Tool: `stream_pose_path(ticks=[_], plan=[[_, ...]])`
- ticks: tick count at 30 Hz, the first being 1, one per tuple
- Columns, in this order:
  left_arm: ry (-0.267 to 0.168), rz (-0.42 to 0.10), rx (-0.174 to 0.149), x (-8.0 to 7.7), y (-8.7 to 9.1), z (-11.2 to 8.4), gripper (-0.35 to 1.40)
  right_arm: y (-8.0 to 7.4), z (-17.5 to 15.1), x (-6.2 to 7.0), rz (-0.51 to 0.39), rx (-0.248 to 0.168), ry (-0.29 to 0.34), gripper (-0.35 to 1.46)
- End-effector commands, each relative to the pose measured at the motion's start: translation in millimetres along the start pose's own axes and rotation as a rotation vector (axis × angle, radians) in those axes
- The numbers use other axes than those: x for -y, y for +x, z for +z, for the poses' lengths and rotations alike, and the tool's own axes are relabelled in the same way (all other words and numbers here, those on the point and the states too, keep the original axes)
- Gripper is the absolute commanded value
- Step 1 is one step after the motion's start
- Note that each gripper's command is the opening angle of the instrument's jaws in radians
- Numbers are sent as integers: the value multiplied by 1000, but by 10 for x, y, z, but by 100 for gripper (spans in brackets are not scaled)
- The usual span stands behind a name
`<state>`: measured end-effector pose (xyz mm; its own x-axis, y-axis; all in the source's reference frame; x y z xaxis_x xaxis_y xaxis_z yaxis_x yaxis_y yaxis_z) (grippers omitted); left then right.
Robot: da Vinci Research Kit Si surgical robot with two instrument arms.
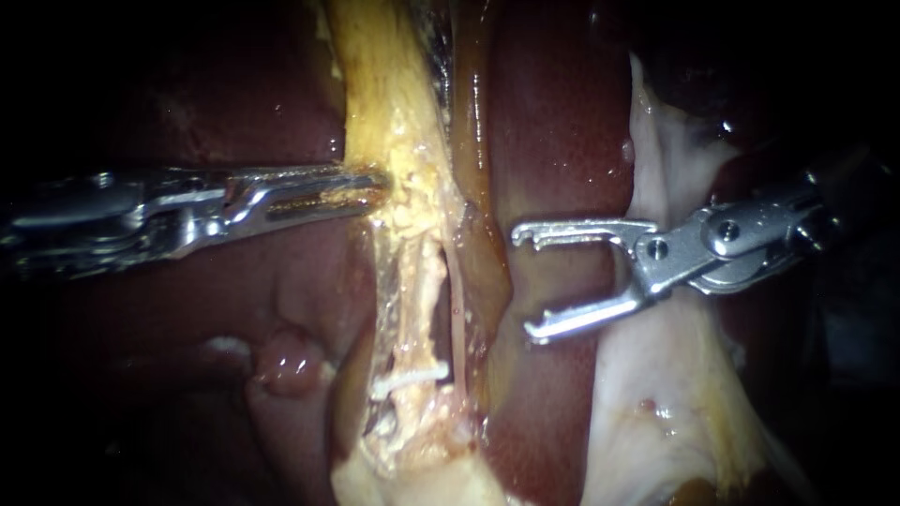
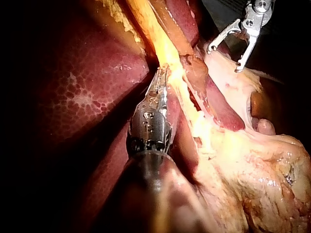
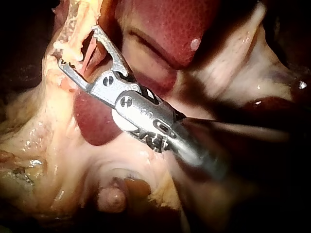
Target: Going back first clip left tube
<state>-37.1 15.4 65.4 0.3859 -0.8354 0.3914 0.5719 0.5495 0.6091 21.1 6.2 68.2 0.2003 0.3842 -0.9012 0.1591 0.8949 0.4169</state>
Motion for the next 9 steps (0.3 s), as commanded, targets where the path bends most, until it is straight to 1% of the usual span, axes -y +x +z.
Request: stream_pose_path(ticks=[1, 9], plan=[[0, 1, -1, 0, 0, -1, -35, 0, 0, 0, 0, 1, 1, 60], [1, 1, -1, 0, 0, -1, -35, 0, 0, 0, 0, 1, 1, 60]])
